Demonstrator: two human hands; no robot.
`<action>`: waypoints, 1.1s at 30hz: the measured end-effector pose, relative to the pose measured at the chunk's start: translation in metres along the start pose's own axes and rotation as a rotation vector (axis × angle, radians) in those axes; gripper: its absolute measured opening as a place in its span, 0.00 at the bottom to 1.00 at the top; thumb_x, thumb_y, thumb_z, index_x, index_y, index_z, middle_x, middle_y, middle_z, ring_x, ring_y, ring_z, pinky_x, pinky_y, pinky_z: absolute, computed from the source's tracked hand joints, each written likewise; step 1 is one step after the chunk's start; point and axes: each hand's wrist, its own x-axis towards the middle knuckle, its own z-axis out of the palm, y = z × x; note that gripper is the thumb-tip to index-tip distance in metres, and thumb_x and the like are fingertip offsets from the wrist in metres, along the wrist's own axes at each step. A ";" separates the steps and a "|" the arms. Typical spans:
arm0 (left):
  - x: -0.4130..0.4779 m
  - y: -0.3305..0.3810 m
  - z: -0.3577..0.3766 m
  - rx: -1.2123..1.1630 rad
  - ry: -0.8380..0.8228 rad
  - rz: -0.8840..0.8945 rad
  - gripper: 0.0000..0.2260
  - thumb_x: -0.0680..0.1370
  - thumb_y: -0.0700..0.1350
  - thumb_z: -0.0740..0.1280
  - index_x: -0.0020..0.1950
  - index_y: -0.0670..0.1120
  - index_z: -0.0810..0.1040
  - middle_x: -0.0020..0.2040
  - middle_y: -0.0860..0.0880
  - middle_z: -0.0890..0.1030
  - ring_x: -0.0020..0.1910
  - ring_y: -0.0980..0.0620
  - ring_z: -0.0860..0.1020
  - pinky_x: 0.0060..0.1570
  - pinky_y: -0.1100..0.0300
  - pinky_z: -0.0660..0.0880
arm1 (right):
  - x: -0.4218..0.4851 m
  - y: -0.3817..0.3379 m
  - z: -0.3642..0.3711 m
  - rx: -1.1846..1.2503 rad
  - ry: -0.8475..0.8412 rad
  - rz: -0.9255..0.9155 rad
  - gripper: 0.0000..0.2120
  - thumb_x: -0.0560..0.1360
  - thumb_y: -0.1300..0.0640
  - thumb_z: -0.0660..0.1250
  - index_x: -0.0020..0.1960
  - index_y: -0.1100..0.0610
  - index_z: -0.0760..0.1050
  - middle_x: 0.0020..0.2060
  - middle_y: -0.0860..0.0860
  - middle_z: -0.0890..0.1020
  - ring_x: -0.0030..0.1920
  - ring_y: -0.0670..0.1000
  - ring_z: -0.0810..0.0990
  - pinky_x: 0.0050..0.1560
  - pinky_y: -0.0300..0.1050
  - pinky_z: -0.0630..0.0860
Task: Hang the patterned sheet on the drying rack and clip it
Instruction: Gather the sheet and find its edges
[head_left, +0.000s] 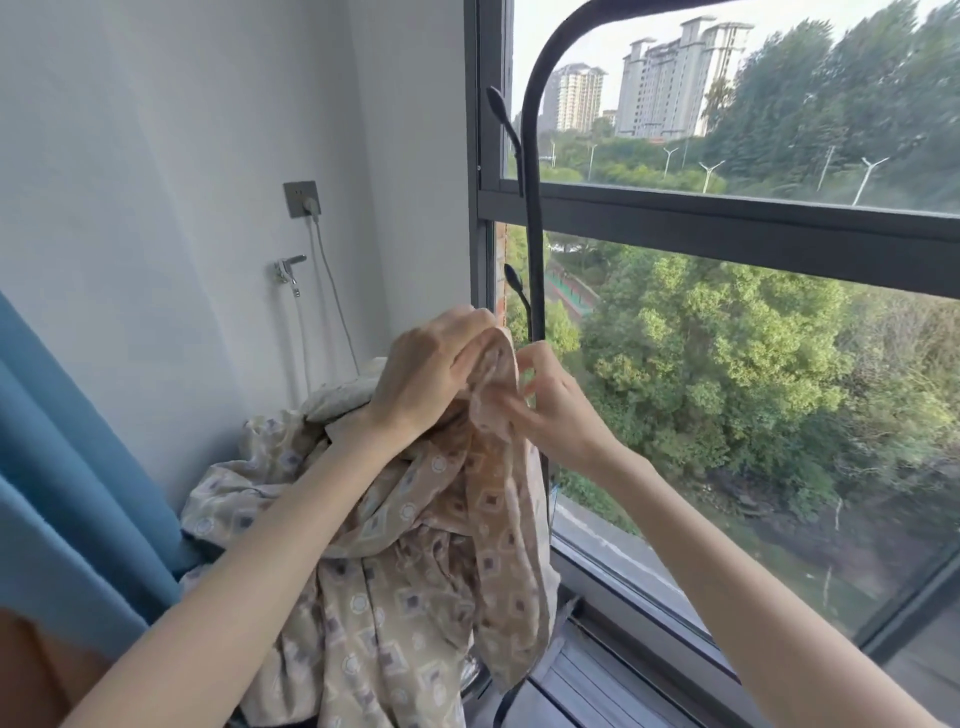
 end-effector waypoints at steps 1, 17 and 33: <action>0.002 0.000 -0.004 -0.026 0.003 0.002 0.11 0.79 0.46 0.59 0.49 0.42 0.78 0.38 0.52 0.78 0.32 0.58 0.73 0.36 0.78 0.63 | 0.003 -0.001 0.002 -0.070 0.059 -0.020 0.14 0.77 0.46 0.60 0.48 0.57 0.65 0.42 0.53 0.78 0.40 0.55 0.77 0.37 0.51 0.75; -0.064 -0.104 0.038 0.101 -0.288 -0.477 0.07 0.76 0.44 0.64 0.43 0.49 0.66 0.34 0.51 0.74 0.32 0.47 0.72 0.28 0.58 0.62 | 0.003 -0.001 -0.014 -0.034 0.663 0.207 0.13 0.78 0.63 0.52 0.36 0.52 0.64 0.29 0.45 0.75 0.29 0.47 0.69 0.29 0.43 0.62; -0.047 -0.120 0.011 -0.217 -0.092 -0.627 0.10 0.82 0.43 0.57 0.52 0.46 0.77 0.40 0.51 0.79 0.41 0.47 0.77 0.38 0.58 0.69 | -0.004 0.034 0.014 -0.060 0.352 0.488 0.22 0.70 0.66 0.64 0.60 0.51 0.64 0.54 0.49 0.73 0.54 0.52 0.72 0.54 0.55 0.73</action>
